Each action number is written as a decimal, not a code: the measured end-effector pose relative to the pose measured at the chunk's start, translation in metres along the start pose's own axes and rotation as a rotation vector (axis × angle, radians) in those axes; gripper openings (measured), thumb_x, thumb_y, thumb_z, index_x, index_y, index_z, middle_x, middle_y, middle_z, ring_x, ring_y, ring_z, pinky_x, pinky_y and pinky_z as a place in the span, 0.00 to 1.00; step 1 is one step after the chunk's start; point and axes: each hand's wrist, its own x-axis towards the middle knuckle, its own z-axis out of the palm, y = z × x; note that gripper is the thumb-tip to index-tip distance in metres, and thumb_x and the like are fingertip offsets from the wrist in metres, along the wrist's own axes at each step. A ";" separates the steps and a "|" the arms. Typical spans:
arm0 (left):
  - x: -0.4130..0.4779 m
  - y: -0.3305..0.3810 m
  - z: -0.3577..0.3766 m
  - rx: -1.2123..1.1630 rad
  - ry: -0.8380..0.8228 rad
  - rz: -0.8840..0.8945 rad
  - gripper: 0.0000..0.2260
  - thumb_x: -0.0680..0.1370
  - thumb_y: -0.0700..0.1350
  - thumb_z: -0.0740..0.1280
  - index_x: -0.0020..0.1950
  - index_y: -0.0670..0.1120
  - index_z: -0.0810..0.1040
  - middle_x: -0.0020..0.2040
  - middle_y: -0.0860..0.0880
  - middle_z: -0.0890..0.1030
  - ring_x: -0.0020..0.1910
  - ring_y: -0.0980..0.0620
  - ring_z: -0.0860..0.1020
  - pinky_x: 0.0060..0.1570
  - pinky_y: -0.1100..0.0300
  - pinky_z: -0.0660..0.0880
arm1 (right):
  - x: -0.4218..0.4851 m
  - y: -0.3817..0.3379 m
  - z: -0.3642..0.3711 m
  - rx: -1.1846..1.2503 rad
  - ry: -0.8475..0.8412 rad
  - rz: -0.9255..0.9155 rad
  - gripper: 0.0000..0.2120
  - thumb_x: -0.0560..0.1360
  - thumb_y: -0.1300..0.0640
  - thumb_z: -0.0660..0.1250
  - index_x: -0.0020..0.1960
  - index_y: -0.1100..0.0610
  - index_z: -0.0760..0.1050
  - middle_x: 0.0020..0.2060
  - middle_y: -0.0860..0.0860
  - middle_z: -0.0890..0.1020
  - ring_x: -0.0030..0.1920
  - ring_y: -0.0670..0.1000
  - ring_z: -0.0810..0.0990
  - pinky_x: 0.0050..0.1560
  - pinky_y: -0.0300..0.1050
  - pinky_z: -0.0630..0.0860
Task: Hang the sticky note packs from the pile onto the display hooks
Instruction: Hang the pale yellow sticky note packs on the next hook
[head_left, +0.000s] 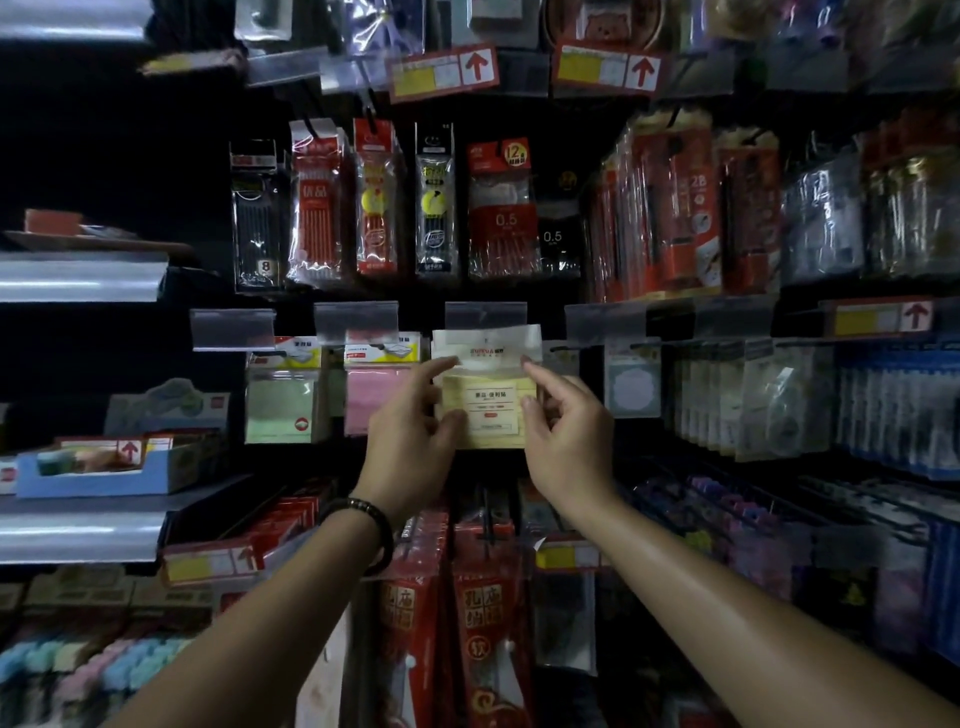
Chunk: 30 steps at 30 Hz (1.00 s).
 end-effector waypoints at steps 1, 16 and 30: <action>0.003 -0.001 -0.002 0.040 -0.029 0.003 0.25 0.83 0.40 0.71 0.78 0.57 0.72 0.53 0.58 0.79 0.46 0.64 0.80 0.40 0.70 0.79 | 0.001 0.001 0.000 -0.023 -0.011 0.007 0.19 0.82 0.64 0.70 0.72 0.53 0.80 0.47 0.43 0.79 0.46 0.42 0.79 0.47 0.32 0.76; 0.017 0.001 -0.009 0.216 -0.153 0.050 0.31 0.82 0.43 0.70 0.83 0.59 0.65 0.47 0.52 0.80 0.44 0.54 0.81 0.43 0.56 0.82 | 0.012 -0.003 -0.002 -0.149 -0.104 -0.012 0.21 0.82 0.60 0.70 0.75 0.57 0.77 0.45 0.44 0.73 0.44 0.39 0.75 0.46 0.25 0.68; 0.019 -0.008 -0.012 0.661 -0.291 -0.036 0.30 0.82 0.48 0.69 0.81 0.61 0.63 0.45 0.51 0.82 0.36 0.55 0.78 0.33 0.61 0.76 | 0.029 -0.020 -0.012 -0.708 -0.597 0.158 0.41 0.81 0.43 0.69 0.85 0.38 0.49 0.58 0.53 0.71 0.51 0.57 0.78 0.47 0.52 0.81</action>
